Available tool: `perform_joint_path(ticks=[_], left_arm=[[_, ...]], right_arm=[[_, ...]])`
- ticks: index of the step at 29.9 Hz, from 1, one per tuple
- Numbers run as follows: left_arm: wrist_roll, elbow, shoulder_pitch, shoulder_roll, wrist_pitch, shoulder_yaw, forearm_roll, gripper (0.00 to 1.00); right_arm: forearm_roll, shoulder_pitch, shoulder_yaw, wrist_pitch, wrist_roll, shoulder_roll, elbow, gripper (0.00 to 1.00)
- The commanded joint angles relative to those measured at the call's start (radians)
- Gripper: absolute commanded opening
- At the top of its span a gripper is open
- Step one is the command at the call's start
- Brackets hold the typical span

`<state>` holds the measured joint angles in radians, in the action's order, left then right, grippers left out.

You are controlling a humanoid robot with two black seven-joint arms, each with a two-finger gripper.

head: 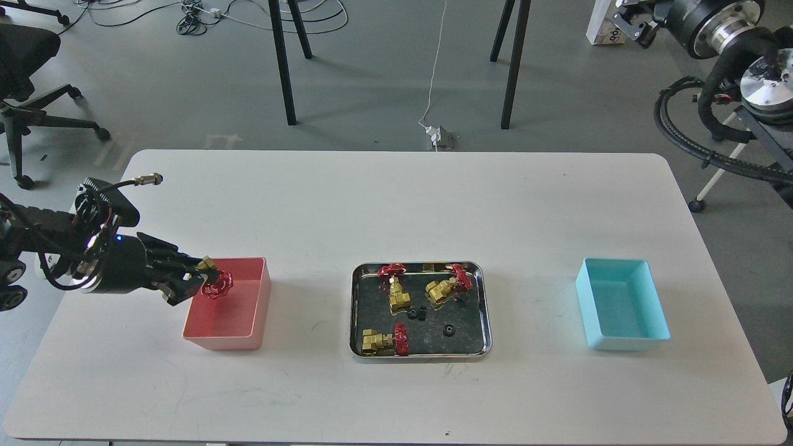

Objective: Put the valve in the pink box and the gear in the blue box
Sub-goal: 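Open the left gripper to release the valve and lift away, then reach the right gripper down to a dark gear on the tray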

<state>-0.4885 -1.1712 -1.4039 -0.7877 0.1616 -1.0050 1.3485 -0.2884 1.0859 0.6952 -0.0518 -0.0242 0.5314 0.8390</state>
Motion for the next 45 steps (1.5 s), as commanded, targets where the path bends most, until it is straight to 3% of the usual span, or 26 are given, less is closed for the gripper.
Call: perform_joint_path(ticks=[1, 10, 13, 16, 23, 27, 30, 36, 41, 45], left_arm=[[0.000, 0.073, 0.060, 0.056, 0.000, 0.003, -0.002, 0.08], [0.000, 0.143, 0.135, 0.102, -0.002, 0.032, -0.002, 0.13], [0.000, 0.146, 0.140, 0.110, -0.004, 0.036, -0.002, 0.21], [0.000, 0.133, 0.138, 0.113, -0.004, 0.049, -0.003, 0.40], [0.000, 0.116, 0.138, 0.087, -0.017, 0.169, -0.011, 0.61], [0.000, 0.113, 0.131, 0.038, -0.045, 0.227, -0.015, 0.66], [0.000, 0.078, 0.123, -0.024, -0.083, 0.380, -0.032, 0.67], [0.000, -0.154, 0.164, -0.165, -0.347, 0.817, -0.320, 0.67], [0.000, -0.258, 0.244, -0.115, -0.454, 1.058, -0.771, 0.74], [0.000, -0.277, 0.324, 0.005, -0.481, 1.203, -0.930, 0.77]], right_arm=[[0.000, -0.017, 0.003, 0.000, -0.002, 0.001, 0.000, 1.00], [0.000, -0.026, 0.004, 0.000, -0.003, 0.001, 0.000, 1.00], [0.000, -0.032, 0.004, 0.000, -0.003, 0.001, 0.002, 1.00], [0.000, -0.034, 0.004, -0.002, 0.000, 0.001, 0.002, 1.00], [0.002, -0.040, 0.001, -0.003, 0.001, 0.001, 0.002, 1.00], [0.044, -0.040, -0.023, -0.040, 0.004, 0.002, 0.023, 1.00], [0.283, -0.027, -0.119, -0.124, 0.013, 0.004, 0.080, 1.00], [0.961, 0.018, -0.411, -0.425, 0.035, -0.007, 0.126, 1.00], [1.387, 0.142, -0.652, -0.437, 0.021, -0.011, 0.254, 1.00], [1.543, 0.287, -0.908, -0.437, -0.006, -0.076, 0.386, 1.00]])
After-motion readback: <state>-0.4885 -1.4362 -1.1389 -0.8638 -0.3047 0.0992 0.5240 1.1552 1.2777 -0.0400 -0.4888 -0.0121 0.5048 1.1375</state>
